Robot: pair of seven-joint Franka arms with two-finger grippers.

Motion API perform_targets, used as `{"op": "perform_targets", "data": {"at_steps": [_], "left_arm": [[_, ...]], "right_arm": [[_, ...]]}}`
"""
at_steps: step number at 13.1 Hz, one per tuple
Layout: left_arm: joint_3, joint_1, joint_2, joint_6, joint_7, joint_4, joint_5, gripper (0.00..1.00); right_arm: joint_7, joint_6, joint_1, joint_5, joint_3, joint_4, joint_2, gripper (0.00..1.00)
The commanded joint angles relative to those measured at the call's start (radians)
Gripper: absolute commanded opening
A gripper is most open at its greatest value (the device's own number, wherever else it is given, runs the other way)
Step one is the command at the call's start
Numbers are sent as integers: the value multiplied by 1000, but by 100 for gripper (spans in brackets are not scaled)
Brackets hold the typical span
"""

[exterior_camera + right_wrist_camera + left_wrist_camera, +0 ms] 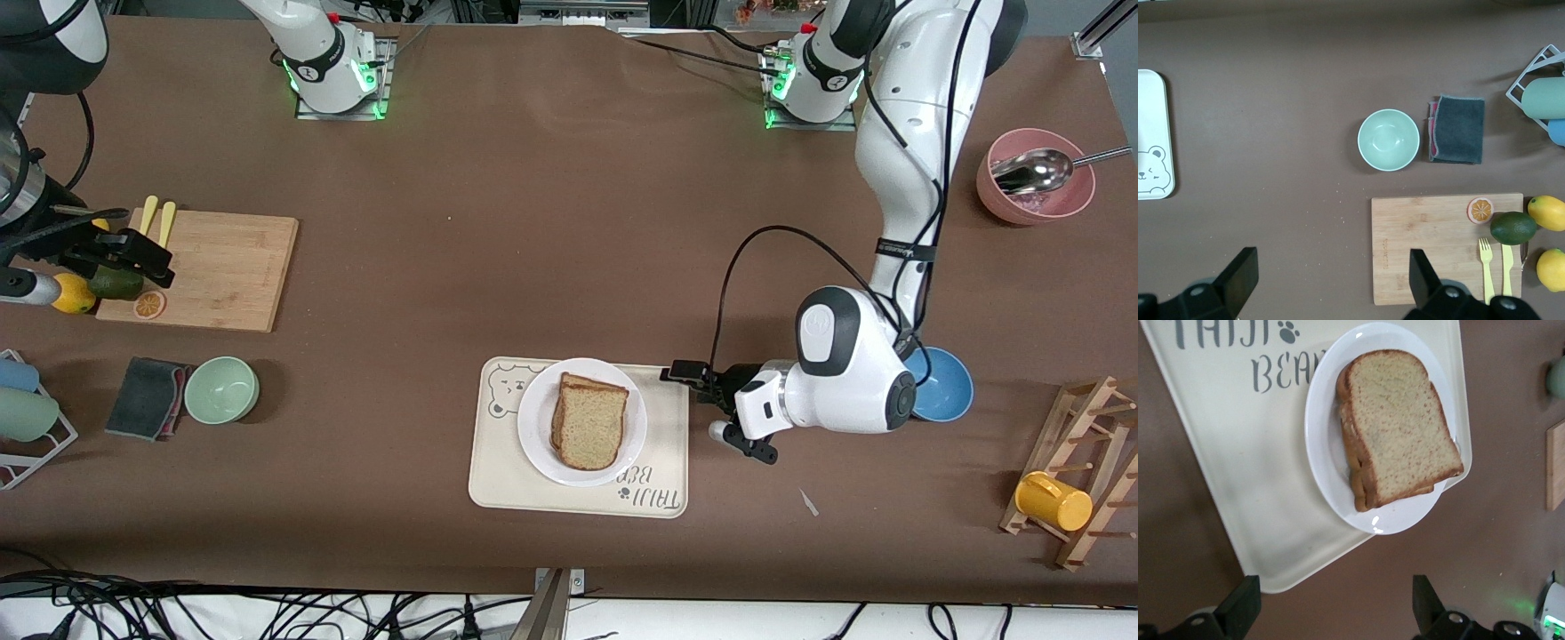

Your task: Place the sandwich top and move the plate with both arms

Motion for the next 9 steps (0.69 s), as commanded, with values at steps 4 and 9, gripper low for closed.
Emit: {"op": "perform_targets", "data": {"at_steps": [4,9], "left_arm": [[25,3,-170,-136,-101,-15,368,100],[28,0,-334,-300,-181,-15,603,100]], "right_arm": [[-13,23,-3,9,3,-3,-1,100],[-4,129,-3,-4,1,2,11,100]]}}
